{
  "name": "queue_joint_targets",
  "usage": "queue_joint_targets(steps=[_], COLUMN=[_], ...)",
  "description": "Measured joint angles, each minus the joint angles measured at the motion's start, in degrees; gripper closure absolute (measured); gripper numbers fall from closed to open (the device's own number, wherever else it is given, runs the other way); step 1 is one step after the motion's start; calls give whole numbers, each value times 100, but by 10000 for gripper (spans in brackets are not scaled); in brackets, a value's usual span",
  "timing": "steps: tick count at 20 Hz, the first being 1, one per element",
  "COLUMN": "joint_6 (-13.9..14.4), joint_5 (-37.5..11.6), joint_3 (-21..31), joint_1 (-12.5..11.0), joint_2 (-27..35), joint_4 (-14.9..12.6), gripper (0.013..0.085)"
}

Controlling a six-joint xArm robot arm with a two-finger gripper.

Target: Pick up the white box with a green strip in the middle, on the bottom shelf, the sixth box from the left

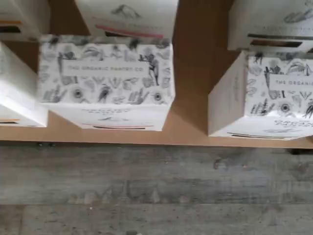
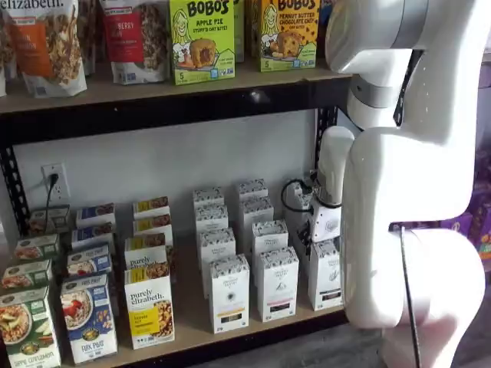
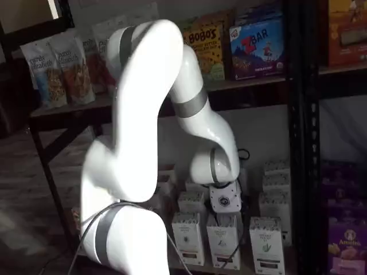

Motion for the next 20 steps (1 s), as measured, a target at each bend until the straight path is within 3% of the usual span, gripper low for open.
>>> queue_joint_targets(steps=[5,7,12,17,20], joint_6=[54,-46,-939,-1340,-1429], joint_5=[30,29,101,310,358], joint_3=[-573,-802,-1469,-2010,-2244], joint_1=[-210,-282,-369,-420,-446], joint_2=[550,753,1280,1633,1784], joint_4=[-265,-239,574,930,997], gripper=[130,130,130,130,130])
